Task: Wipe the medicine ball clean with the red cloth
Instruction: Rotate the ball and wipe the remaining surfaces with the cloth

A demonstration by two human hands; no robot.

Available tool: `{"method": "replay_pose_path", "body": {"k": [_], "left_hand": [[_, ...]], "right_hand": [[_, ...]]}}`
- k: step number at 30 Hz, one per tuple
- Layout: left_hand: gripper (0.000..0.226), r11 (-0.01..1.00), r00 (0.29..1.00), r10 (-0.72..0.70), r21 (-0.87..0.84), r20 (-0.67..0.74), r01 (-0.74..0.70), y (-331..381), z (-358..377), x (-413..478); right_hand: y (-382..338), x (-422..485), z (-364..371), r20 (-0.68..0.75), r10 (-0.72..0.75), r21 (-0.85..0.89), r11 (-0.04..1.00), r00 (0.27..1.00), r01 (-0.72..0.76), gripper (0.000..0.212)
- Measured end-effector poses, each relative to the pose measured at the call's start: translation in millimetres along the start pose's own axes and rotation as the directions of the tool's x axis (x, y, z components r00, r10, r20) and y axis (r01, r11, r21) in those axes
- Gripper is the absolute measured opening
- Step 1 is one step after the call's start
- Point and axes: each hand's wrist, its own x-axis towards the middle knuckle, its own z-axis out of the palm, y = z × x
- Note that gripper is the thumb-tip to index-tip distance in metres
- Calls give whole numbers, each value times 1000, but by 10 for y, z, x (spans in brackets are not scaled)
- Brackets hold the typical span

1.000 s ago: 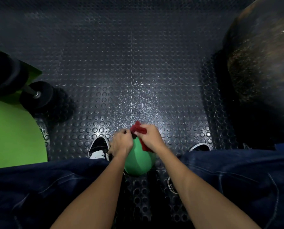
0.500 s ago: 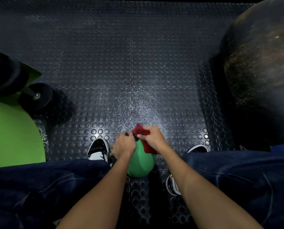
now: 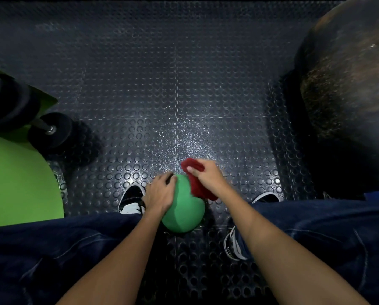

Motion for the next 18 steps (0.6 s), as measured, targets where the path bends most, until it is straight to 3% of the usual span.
{"method": "replay_pose_path", "body": {"k": [2,6,10,12,15,18], "left_hand": [[48,1000,1000,-6,0,-8,6,17,-19,10],[44,991,990,-133,-24,-35,133,124,-54,30],[39,960,964,-264,-109,-40,258,103,-50,150],[39,953,964,-265,-154,-18,259,55,-54,241],[45,966,970,-243,-98,-20,240,115,3,251],[43,966,965,-259,-22,-40,259,285,68,194]], "right_hand": [[13,10,148,49,-12,-75,997,999,16,30],[63,53,327,-128,59,-79,995,990,-69,26],[-75,14,425,2,-123,-198,973,992,121,26],[-16,-76,337,34,-179,-147,972,983,182,26],[158,-84,204,-112,-64,47,996,992,70,25],[114,113,210,-215,212,-50,972,953,-228,25]]}}
